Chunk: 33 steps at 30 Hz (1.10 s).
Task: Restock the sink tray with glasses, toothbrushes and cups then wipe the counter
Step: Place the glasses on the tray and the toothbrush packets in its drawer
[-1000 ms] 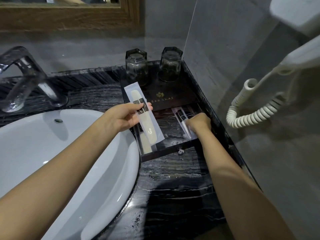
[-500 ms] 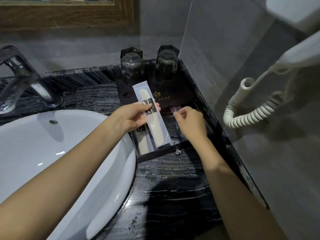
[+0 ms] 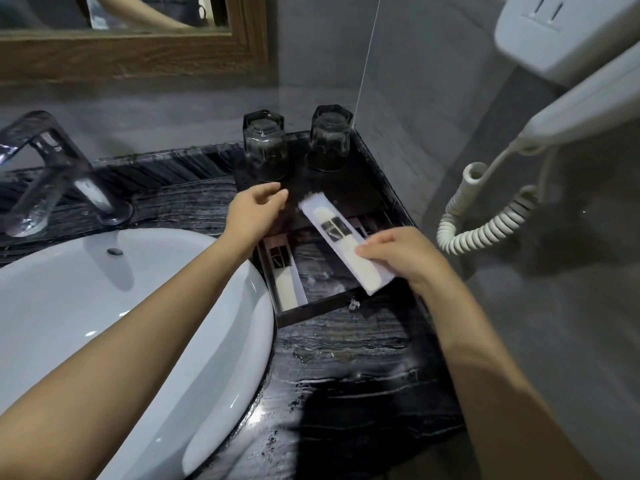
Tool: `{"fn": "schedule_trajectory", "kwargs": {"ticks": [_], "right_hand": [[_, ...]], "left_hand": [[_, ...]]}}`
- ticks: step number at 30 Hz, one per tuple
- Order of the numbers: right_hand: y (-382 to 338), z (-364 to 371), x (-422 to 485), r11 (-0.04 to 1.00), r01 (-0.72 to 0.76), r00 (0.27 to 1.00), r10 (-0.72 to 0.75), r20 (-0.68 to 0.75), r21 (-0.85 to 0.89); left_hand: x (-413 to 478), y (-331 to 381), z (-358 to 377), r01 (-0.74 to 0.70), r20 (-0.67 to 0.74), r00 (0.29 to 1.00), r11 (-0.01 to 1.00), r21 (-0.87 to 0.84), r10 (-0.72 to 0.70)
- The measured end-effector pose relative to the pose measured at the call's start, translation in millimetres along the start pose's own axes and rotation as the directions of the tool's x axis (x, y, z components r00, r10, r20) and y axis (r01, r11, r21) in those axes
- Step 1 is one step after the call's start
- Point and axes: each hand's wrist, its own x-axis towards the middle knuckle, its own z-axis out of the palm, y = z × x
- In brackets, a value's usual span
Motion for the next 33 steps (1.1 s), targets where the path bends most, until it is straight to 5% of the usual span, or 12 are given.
{"fn": "schedule_trajectory", "kwargs": {"ticks": [3, 6, 10, 33], "right_hand": [[9.0, -12.9, -0.6, 0.979, -0.102, 0.994, 0.106, 0.011, -0.177], [19.3, -6.3, 12.5, 0.953, -0.165, 0.986, 0.165, -0.022, -0.256], [24.7, 17.5, 41.7, 0.949, -0.171, 0.983, 0.148, -0.107, -0.263], [34.8, 59.0, 66.7, 0.887, -0.162, 0.985, 0.169, -0.022, -0.433]], "left_hand": [[3.6, -21.2, -6.8, -0.291, 0.046, 0.947, 0.785, 0.547, 0.318], [8.7, -44.8, -5.0, -0.378, 0.281, 0.926, 0.586, 0.717, 0.254], [7.8, -57.7, -3.6, -0.427, 0.353, 0.903, 0.404, 0.809, 0.246], [10.3, -71.3, -3.8, -0.468, 0.351, 0.872, 0.368, 0.804, 0.342]]}}
